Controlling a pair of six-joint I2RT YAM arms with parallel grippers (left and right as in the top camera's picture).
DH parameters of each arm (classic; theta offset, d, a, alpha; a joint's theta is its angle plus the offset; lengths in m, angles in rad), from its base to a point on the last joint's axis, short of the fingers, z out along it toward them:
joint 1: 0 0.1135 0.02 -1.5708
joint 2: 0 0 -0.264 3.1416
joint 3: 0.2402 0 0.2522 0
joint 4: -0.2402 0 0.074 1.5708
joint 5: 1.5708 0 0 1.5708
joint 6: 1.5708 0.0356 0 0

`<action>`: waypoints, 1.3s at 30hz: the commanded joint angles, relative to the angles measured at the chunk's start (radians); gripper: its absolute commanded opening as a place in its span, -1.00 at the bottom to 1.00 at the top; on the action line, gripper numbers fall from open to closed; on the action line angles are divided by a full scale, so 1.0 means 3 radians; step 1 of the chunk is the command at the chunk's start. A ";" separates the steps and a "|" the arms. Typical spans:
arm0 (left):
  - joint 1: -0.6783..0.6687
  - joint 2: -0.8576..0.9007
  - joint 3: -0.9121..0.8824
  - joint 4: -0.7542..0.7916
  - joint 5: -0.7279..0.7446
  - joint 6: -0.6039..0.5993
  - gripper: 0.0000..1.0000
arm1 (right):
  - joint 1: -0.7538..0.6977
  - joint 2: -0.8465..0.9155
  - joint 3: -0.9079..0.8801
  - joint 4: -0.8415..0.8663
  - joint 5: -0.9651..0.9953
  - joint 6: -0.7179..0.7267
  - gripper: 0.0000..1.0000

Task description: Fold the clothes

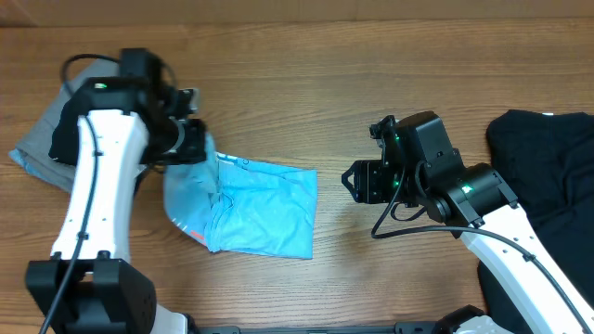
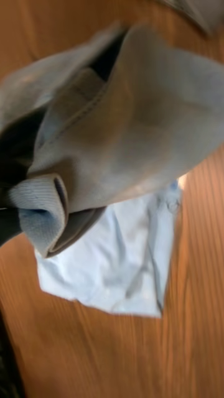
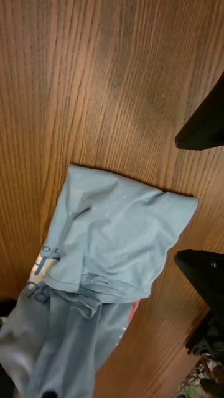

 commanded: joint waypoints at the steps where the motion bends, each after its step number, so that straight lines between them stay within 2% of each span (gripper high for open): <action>1: -0.0496 -0.0028 -0.0264 0.0238 0.0106 -0.0528 -0.92 | -0.0032 -0.0039 0.0067 -0.0006 0.0023 -0.0022 0.11; 5: -0.0947 -0.0018 -0.0535 0.0460 0.0092 -0.0944 -0.91 | -0.0032 -0.0039 0.0067 -0.0036 0.0048 -0.0020 0.11; 8: -0.1235 -0.0015 -0.0702 0.0566 0.0045 -0.1195 -0.81 | -0.0034 -0.0039 0.0067 -0.0069 0.0099 -0.0022 0.11; 10: -0.1380 -0.0015 -0.0745 0.0580 0.0042 -0.1275 -0.36 | -0.0052 -0.0039 0.0067 -0.0081 0.0099 -0.0022 0.11; 13: -0.1520 -0.0017 -0.0741 0.0584 0.0095 -0.1399 -0.27 | -0.0080 -0.0039 0.0067 -0.0081 0.0098 -0.0022 0.11; 15: -0.1577 -0.0017 -0.0741 0.0584 0.0165 -0.1422 0.24 | -0.0103 -0.0039 0.0067 -0.0081 0.0098 -0.0020 0.11; 16: -0.1603 -0.0017 -0.0740 0.0581 0.0201 -0.1428 0.36 | -0.0114 -0.0039 0.0067 -0.0083 0.0097 -0.0020 0.12; 20: -0.1568 -0.0019 -0.0655 0.0434 0.0187 -0.1347 0.35 | -0.0118 -0.0039 0.0067 -0.0132 0.0094 -0.0020 0.11; 24: -0.1336 -0.0020 -0.0282 -0.0034 -0.0376 -0.1214 0.35 | -0.0114 -0.0039 0.0066 -0.0206 0.0057 -0.0024 0.12; 27: -0.1109 -0.0020 -0.0072 -0.0205 -0.0961 -0.1109 0.57 | -0.0116 -0.0039 0.0065 -0.0221 0.0058 -0.0023 0.11; 30: -0.0902 -0.0013 -0.0139 -0.0032 -0.0975 -0.0902 0.63 | -0.0116 -0.0039 0.0065 -0.0217 0.0058 -0.0023 0.12; 32: -0.0773 -0.0010 -0.0315 0.0215 -0.0730 -0.0662 0.56 | -0.0116 -0.0039 0.0065 -0.0219 0.0058 -0.0023 0.12; 34: -0.0704 -0.0004 -0.0524 0.0448 -0.0539 -0.0493 0.20 | -0.0116 -0.0039 0.0065 -0.0220 0.0058 -0.0023 0.12; 36: -0.0645 0.0036 -0.0804 0.0694 -0.0586 -0.0440 -0.69 | -0.0114 -0.0039 0.0065 -0.0231 0.0057 -0.0022 0.12; 37: -0.0624 0.0053 -0.0889 0.0767 -0.0613 -0.0440 -0.92 | -0.0116 -0.0039 0.0065 -0.0242 0.0057 -0.0022 0.12; 39: -0.0556 0.0102 -0.1100 0.0952 -0.0711 -0.0477 -0.92 | -0.0116 -0.0039 0.0065 -0.0304 0.0058 -0.0022 0.11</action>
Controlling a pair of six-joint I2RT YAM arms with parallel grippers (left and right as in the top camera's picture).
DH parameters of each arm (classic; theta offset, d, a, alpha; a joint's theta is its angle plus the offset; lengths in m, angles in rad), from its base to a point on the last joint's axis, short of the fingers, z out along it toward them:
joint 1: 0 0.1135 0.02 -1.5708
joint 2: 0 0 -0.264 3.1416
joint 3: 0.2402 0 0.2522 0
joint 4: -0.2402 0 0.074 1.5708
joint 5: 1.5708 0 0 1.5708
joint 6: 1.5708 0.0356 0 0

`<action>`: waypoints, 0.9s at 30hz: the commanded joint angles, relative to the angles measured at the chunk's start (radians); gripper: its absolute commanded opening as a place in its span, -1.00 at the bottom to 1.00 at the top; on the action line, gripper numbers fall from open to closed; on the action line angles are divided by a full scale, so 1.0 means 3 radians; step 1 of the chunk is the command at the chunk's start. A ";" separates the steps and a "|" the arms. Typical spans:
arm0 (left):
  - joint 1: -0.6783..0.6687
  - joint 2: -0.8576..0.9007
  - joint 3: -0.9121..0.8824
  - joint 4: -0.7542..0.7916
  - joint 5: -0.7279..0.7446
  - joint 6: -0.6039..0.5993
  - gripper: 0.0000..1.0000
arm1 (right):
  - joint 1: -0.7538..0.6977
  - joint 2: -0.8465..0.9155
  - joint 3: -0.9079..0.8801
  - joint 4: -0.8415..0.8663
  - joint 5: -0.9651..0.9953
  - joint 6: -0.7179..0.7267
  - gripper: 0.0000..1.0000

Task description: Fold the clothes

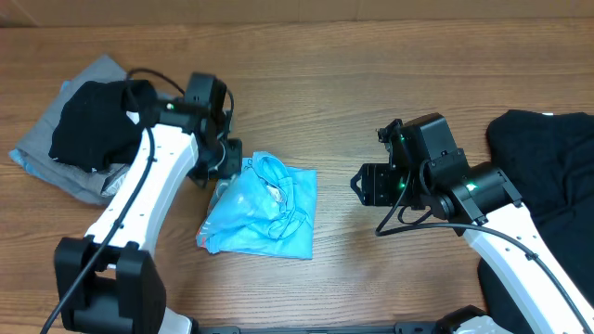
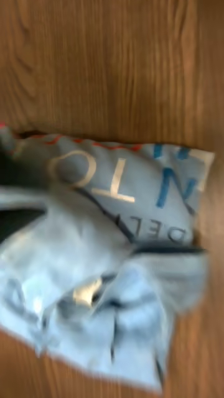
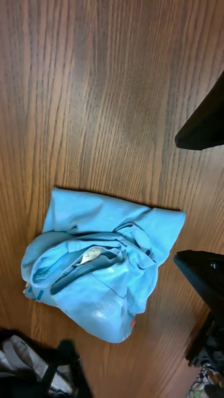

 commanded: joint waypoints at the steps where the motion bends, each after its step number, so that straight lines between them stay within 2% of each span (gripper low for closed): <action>1: 0.0102 0.0099 -0.0324 0.0220 -0.0088 0.0141 -0.92 | -0.0013 -0.0039 0.0065 -0.0058 -0.0010 -0.0023 0.11; 4: 0.0134 0.0132 -0.0449 0.0357 0.0086 0.0145 -0.92 | -0.0013 -0.0039 0.0064 -0.0083 -0.0010 -0.0023 0.11; 7: 0.0031 0.0135 -0.0487 0.0305 0.0631 0.0235 -0.92 | -0.0013 -0.0039 0.0064 -0.0083 -0.0010 -0.0022 0.11; 9: -0.0136 0.0135 -0.0488 0.0238 0.1074 0.0323 -0.92 | -0.0013 -0.0039 0.0064 -0.0081 -0.0010 -0.0022 0.10; 11: -0.0361 0.0135 -0.0487 0.0187 0.1306 0.0354 -0.92 | -0.0013 -0.0039 0.0064 -0.0080 -0.0009 -0.0022 0.10; 17: -0.0952 0.0135 -0.0487 -0.0028 0.1329 0.0173 -0.92 | -0.0013 -0.0039 0.0065 -0.0089 0.0005 -0.0023 0.11; 18: -0.1015 0.0134 -0.0470 -0.0198 0.1286 0.0161 -0.91 | -0.0013 -0.0039 0.0065 -0.0069 0.0004 -0.0023 0.11; 21: -0.0947 0.0098 -0.0365 -0.0450 0.1092 0.0089 -0.91 | -0.0013 -0.0039 0.0064 -0.0008 0.0001 -0.0020 0.13; 24: -0.0745 -0.0058 -0.0074 -0.0786 0.0856 0.0103 -0.91 | -0.0011 -0.0018 0.0062 0.0144 -0.0020 0.0034 0.27; 27: -0.0518 -0.0262 0.0299 -0.1050 0.0631 0.0132 -0.92 | 0.0004 0.0081 0.0037 0.0371 -0.0337 0.0117 0.26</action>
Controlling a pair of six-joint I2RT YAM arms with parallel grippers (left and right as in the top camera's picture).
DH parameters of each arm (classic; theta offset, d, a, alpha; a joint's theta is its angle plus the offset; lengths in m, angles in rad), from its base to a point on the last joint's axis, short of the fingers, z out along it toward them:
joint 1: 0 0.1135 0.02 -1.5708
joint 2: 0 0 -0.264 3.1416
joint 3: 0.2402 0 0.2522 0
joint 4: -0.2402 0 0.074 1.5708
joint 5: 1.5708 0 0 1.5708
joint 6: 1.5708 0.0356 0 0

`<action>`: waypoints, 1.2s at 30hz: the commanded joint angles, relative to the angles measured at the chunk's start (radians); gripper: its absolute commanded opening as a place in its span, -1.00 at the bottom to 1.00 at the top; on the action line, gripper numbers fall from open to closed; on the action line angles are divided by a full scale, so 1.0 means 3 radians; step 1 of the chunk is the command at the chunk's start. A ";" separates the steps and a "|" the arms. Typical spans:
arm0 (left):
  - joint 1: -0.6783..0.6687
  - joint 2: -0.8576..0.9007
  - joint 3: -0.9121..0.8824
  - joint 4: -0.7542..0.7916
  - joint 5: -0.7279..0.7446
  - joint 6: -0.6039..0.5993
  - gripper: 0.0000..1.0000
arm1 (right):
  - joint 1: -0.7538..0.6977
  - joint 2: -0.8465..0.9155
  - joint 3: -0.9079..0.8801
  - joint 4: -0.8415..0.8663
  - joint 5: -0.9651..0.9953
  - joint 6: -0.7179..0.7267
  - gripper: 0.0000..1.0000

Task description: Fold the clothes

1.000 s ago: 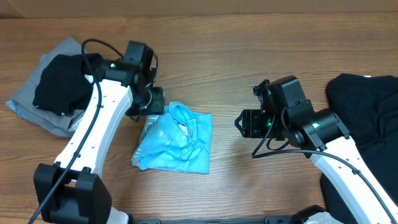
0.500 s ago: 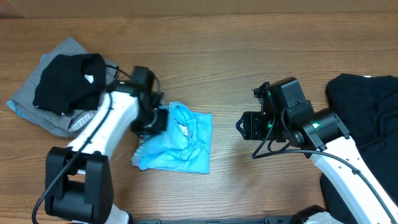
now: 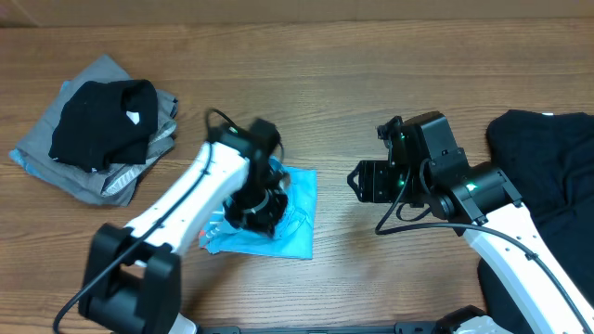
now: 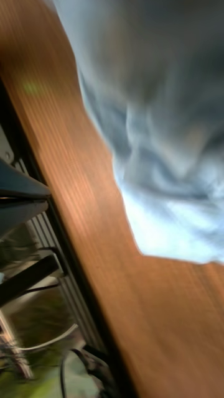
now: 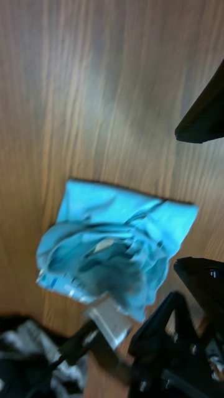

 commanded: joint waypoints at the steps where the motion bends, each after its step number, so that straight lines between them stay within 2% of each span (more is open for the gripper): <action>1: 0.0337 -0.0412 0.0607 -0.0247 -0.0427 -0.0013 -0.92 | 0.0031 0.0128 0.0011 0.0270 -0.0444 0.0085 0.26; 2: 0.0418 -0.0482 0.0731 -0.0300 -0.0495 -0.0014 -0.88 | 0.0061 0.0182 -0.0013 0.0362 -0.0549 0.0106 0.26; 7: 0.0924 -0.0848 0.1336 -0.0423 -0.0816 -0.0014 -0.03 | 0.0507 0.0791 -0.0047 0.1011 -0.0760 0.0423 0.35; 9: 0.1040 -0.0924 0.1380 -0.0431 -0.0815 -0.0014 0.10 | 0.0721 0.1053 -0.0047 0.1269 -0.0754 0.0511 0.35; 13: 0.1094 -0.0944 0.1373 -0.0535 -0.0815 -0.0011 0.09 | 0.0985 0.1451 -0.0047 0.1526 -0.0563 0.0771 0.34; 17: 0.1094 -0.0941 0.1357 -0.0509 -0.0815 0.0025 0.09 | 0.1239 0.1740 -0.0047 0.1907 -0.0585 0.0727 0.30; 18: 0.1094 -0.0941 0.1357 -0.0501 -0.0818 0.0037 0.08 | 0.1282 0.1743 -0.0047 0.1935 -0.0584 0.0650 0.22; 20: 0.1094 -0.0940 0.1357 -0.0496 -0.0818 0.0037 0.08 | 0.1322 0.1723 -0.0043 0.1923 -0.0571 0.0502 -0.12; 21: 0.1094 -0.0941 0.1354 -0.0487 -0.0816 0.0037 0.08 | 0.1322 0.1722 -0.0043 0.1916 -0.0571 0.0504 -0.12; 23: 0.1094 -0.0941 0.1354 -0.0473 -0.0818 0.0038 0.08 | 0.1294 0.1722 -0.0043 0.1980 -0.0548 0.0539 0.32; 25: 0.1094 -0.0941 0.1354 -0.0474 -0.0816 0.0050 0.08 | 0.1275 0.1722 -0.0043 0.2008 -0.0439 0.0740 0.36; 27: 0.1094 -0.0941 0.1354 -0.0474 -0.0816 0.0050 0.08 | 0.1259 0.1723 -0.0045 0.1968 -0.0158 0.1244 0.36; 28: 0.1094 -0.0940 0.1354 -0.0474 -0.0816 0.0050 0.08 | 0.1260 0.1726 -0.0045 0.1980 -0.0037 0.1513 0.43; 31: 0.1094 -0.0940 0.1354 -0.0473 -0.0815 0.0061 0.08 | 0.1278 0.1738 -0.0045 0.2309 0.0011 0.1642 0.47; 32: 0.1094 -0.0940 0.1354 -0.0474 -0.0815 0.0061 0.08 | 0.1282 0.1738 -0.0045 0.2399 0.0011 0.1642 0.39; 33: 0.1094 -0.0940 0.1354 -0.0478 -0.0816 0.0061 0.08 | 0.1291 0.1738 -0.0045 0.2500 0.0003 0.1642 0.19; 35: 0.1094 -0.0940 0.1354 -0.0479 -0.0816 0.0061 0.08 | 0.1306 0.1738 -0.0045 0.2551 0.0008 0.1642 -0.07; 36: 0.1094 -0.0940 0.1354 -0.0479 -0.0816 0.0061 0.08 | 0.1317 0.1740 -0.0045 0.2547 0.0011 0.1628 -0.12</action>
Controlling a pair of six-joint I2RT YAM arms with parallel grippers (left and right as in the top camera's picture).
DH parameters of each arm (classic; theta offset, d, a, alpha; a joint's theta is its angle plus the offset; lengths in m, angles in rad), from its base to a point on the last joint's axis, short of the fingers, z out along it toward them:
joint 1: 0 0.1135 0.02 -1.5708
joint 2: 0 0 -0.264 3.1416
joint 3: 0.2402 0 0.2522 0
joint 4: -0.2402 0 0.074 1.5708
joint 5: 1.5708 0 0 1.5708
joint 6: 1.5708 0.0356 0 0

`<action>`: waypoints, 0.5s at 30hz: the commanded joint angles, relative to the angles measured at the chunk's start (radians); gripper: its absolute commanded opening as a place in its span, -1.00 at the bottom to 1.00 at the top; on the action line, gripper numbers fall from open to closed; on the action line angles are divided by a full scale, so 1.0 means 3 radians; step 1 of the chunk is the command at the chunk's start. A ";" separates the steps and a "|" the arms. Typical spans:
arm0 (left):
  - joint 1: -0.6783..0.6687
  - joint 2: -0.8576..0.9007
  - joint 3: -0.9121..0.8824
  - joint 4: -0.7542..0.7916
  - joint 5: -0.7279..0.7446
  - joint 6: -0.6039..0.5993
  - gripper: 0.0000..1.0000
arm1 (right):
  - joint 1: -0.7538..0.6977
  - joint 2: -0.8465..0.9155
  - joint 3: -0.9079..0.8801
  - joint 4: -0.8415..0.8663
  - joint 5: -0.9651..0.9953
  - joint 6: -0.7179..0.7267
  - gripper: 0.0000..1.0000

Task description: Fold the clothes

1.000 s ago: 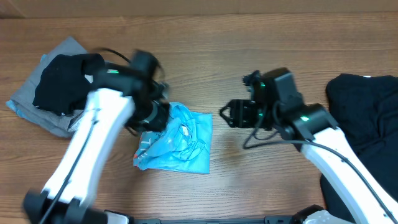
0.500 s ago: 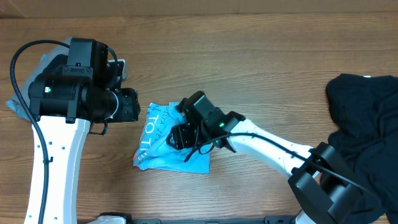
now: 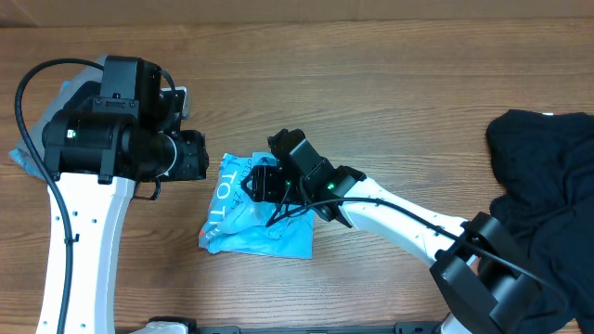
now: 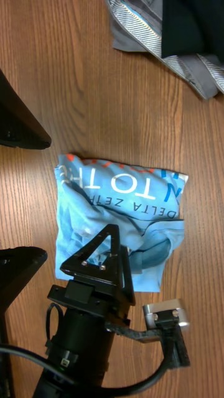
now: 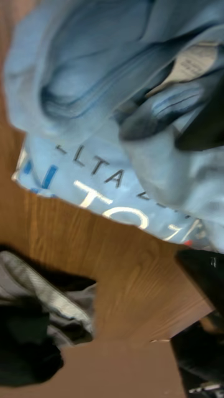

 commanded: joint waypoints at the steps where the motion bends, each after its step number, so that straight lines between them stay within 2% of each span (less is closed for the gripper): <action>1: 0.0013 0.0000 0.0000 0.0001 -0.0031 0.0075 0.08 | 0.0039 -0.0024 0.0006 0.0020 0.0095 0.0097 -0.12; 3: 0.0013 0.0000 0.0000 0.0004 -0.0031 0.0075 0.08 | 0.0053 0.0024 0.0006 0.0010 0.0095 0.0074 -0.03; 6: 0.0013 0.0000 0.0000 0.0001 -0.0031 0.0075 0.08 | 0.0056 0.0117 0.0006 -0.0025 0.0116 0.0075 -0.05; 7: 0.0013 0.0000 0.0000 0.0000 -0.0031 0.0075 0.07 | 0.0056 0.0134 0.0006 -0.0029 0.0117 0.0069 -0.13; 8: 0.0013 0.0000 0.0000 -0.0004 -0.0031 0.0075 0.07 | 0.0056 0.0137 0.0006 -0.0029 0.0106 0.0029 -0.37; 10: 0.0013 0.0000 0.0000 -0.0019 -0.0032 0.0076 0.07 | 0.0056 0.0127 0.0010 -0.0094 0.0093 -0.0120 -0.68; 12: 0.0013 0.0000 0.0000 -0.0048 -0.0032 0.0089 0.05 | -0.0005 0.0047 0.0037 -0.0521 0.0148 -0.0291 -0.92; 15: 0.0013 0.0000 0.0000 -0.0058 -0.0034 0.0165 0.04 | -0.0144 -0.0131 0.0045 -0.1184 0.0394 -0.0383 -0.92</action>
